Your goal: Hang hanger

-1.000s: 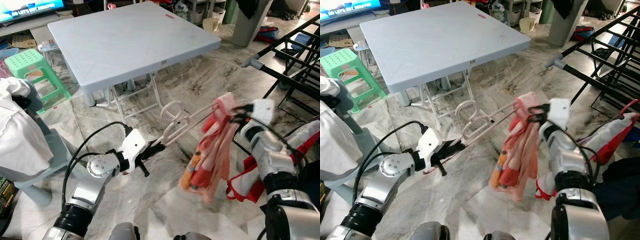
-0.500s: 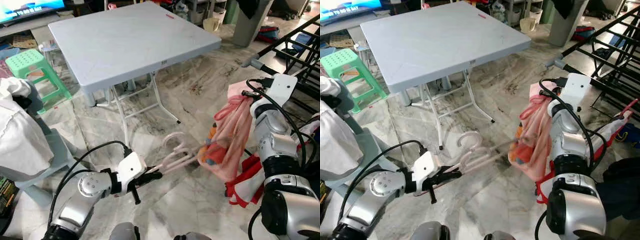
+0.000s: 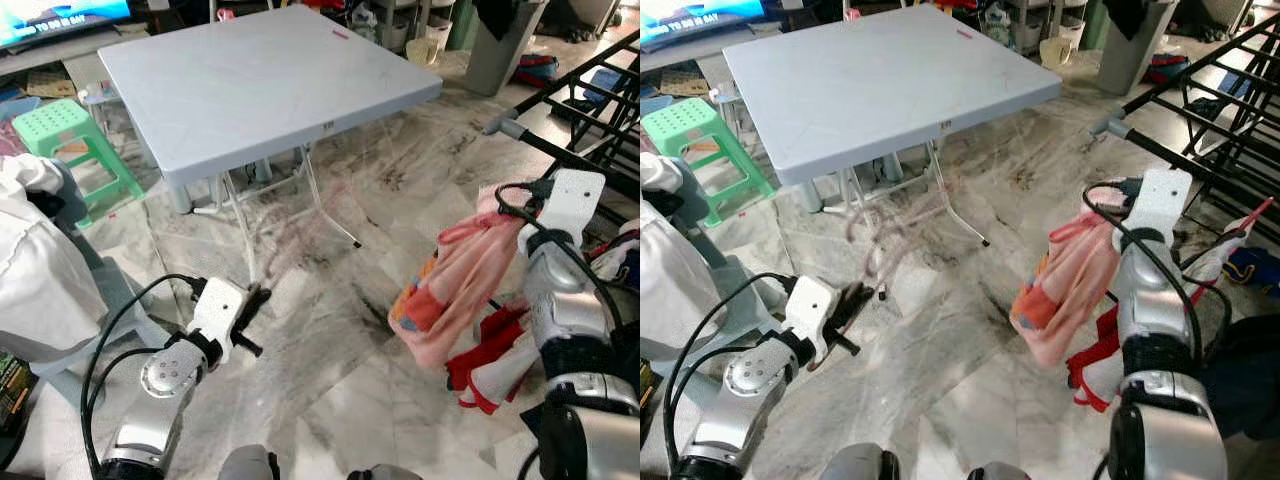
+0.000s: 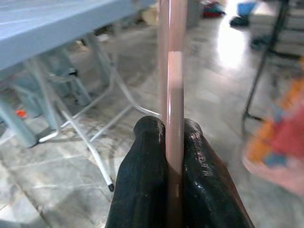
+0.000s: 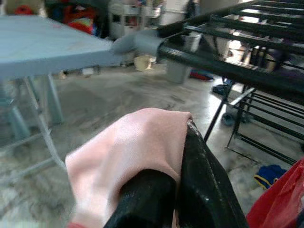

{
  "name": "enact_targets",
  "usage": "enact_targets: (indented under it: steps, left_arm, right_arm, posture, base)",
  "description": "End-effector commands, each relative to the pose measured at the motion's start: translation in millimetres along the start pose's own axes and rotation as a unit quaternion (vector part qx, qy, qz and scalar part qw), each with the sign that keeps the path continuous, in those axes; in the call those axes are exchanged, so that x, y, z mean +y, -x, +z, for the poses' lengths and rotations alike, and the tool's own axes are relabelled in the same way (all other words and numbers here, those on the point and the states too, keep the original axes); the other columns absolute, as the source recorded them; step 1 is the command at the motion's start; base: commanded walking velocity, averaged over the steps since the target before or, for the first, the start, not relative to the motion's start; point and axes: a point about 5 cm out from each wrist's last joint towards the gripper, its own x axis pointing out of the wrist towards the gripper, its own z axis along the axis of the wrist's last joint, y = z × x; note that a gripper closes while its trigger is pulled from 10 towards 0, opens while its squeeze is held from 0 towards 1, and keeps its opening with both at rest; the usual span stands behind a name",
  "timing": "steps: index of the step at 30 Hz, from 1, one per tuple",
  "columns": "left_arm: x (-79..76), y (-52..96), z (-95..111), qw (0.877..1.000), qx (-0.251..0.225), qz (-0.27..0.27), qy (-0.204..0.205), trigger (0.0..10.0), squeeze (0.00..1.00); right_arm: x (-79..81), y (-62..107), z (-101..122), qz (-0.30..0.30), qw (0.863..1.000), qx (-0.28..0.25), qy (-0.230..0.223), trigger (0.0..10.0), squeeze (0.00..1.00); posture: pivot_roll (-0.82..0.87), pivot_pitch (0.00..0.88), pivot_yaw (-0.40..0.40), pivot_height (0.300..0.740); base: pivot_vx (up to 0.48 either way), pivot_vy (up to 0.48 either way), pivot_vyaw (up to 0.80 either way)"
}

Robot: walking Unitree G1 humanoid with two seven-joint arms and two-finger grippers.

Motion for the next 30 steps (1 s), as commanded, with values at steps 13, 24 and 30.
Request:
enact_targets:
  steps: [13, 24, 30]
  left_arm:
    - [4.4, -14.5, 35.0, 0.993, -0.071, 0.072, 0.067, 10.0, 0.00]
    - [2.1, -16.4, 39.8, 0.992, -0.080, 0.069, 0.075, 10.0, 0.00]
    - [0.3, -18.4, 43.0, 0.991, -0.082, 0.066, 0.077, 10.0, 0.00]
  right_arm:
    - [49.2, 20.2, 32.9, 0.175, 0.979, -0.100, -0.011, 10.0, 0.00]
    - [61.2, 24.0, 45.1, 0.203, 0.971, -0.128, -0.015, 10.0, 0.00]
    - [65.7, 27.8, 48.7, 0.221, 0.966, -0.134, -0.014, 10.0, 0.00]
  posture:
    - [0.01, 0.000, 0.003, 0.740]
    - [0.01, 0.000, 0.008, 0.740]
    - [0.01, 0.000, 0.010, 0.740]
  base:
    - [0.000, 0.000, 0.00]
    - [0.000, 0.000, 0.41]
    - [0.085, 0.000, 0.76]
